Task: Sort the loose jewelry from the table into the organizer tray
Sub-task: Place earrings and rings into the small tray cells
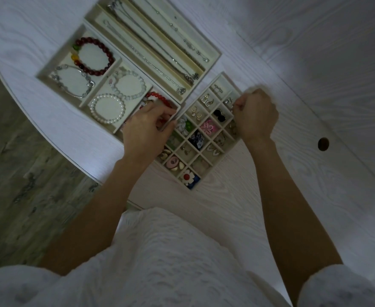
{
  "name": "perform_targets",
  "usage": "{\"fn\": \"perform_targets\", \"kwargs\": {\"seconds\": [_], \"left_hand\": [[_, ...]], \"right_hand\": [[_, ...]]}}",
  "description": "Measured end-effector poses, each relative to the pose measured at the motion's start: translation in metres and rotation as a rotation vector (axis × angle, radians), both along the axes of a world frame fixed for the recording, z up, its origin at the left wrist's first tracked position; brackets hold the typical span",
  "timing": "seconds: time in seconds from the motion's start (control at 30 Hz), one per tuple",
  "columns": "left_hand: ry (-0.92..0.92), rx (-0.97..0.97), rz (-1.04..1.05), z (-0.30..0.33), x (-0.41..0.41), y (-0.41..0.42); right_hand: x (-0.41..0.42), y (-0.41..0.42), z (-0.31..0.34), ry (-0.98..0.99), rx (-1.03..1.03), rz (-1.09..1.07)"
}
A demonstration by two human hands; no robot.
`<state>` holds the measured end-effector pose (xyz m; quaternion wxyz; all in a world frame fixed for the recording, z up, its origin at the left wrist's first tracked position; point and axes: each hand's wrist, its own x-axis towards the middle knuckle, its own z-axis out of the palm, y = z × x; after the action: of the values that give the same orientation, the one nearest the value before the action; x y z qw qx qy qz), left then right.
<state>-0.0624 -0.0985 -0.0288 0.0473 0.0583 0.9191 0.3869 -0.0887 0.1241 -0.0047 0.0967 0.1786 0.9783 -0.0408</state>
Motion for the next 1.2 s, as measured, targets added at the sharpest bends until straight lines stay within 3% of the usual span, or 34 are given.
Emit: {"fn": "perform_targets", "kwargs": {"seconds": [0.57,0.77,0.93,1.0,1.1,1.2], "left_hand": [[0.033,-0.014,-0.020,-0.005,0.000,-0.001],[0.090,-0.097,-0.061,0.000,0.001,0.000],[0.159,-0.185,-0.087,0.004,0.001,0.003],[0.169,-0.200,-0.098,0.003,0.003,0.003],[0.155,-0.197,-0.100,0.004,0.003,0.002],[0.158,-0.188,-0.109,0.005,0.001,0.002]], "right_hand": [[0.018,-0.008,-0.007,0.213,0.019,-0.031],[0.053,0.006,0.011,0.432,-0.193,-0.049],[0.105,0.013,0.009,0.277,-0.281,-0.095],[0.113,0.006,0.003,0.211,-0.407,-0.161],[0.110,-0.009,-0.001,0.221,-0.617,-0.196],[0.105,-0.016,-0.001,0.272,-0.666,-0.217]]}}
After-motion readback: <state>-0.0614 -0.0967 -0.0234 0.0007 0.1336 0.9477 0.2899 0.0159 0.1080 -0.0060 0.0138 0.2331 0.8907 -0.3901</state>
